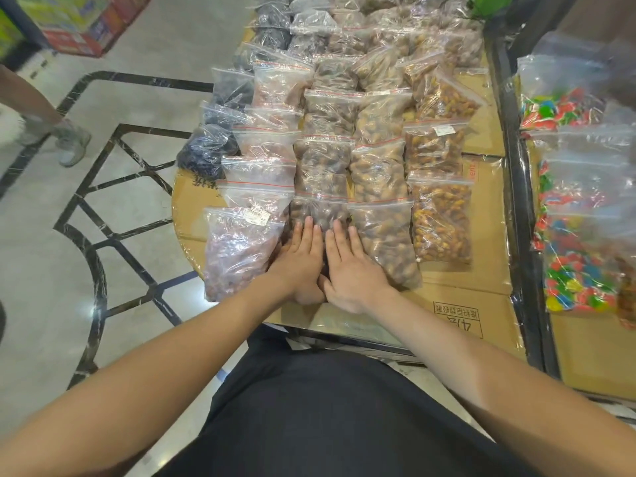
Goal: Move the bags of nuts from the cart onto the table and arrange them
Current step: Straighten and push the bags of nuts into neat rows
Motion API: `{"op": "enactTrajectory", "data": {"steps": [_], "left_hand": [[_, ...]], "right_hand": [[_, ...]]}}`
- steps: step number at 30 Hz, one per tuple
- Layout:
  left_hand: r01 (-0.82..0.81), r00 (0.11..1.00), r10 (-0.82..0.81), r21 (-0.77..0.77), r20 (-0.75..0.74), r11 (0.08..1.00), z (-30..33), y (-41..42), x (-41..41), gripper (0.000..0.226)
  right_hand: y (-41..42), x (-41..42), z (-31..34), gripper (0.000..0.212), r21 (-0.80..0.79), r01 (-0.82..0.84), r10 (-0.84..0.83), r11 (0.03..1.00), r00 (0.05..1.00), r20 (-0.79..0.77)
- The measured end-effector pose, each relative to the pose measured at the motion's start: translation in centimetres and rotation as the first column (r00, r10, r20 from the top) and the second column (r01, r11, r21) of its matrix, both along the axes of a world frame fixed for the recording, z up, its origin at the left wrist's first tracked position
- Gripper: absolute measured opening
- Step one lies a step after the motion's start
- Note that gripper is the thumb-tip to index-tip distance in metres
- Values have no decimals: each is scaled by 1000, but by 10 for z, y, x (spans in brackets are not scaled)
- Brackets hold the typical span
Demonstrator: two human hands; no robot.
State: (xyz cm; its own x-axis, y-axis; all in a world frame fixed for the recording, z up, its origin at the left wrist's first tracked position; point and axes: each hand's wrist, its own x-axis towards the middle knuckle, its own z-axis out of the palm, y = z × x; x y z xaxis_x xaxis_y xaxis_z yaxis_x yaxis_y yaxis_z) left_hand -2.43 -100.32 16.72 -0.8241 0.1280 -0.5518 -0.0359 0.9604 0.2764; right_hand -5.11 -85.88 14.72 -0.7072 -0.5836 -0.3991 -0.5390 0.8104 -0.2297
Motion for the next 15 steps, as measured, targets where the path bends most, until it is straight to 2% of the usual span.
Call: {"op": "enactTrajectory", "data": {"steps": [3,7,9,12,15], "left_hand": [[25,1000,-26,-67,-11,997,-3,4,2,128],[88,995,-95,-234,-17,968,-5,5,-3,142],[77,995,-87,-214,-37,974,-4,4,-5,143],[9,995,-18,-87,-96,996,2,0,-7,129],[31,981,-59,-151,-183,988,8,6,-11,126]], "right_hand": [[4,-2,2,87,7,-16,16,1000,1000,-14],[2,-4,6,100,90,-42,41,995,999,9],[0,-8,13,98,49,-38,37,998,999,37],[2,-12,19,85,-97,-25,27,995,999,26],[5,-11,11,80,-110,-36,45,993,996,73]]}}
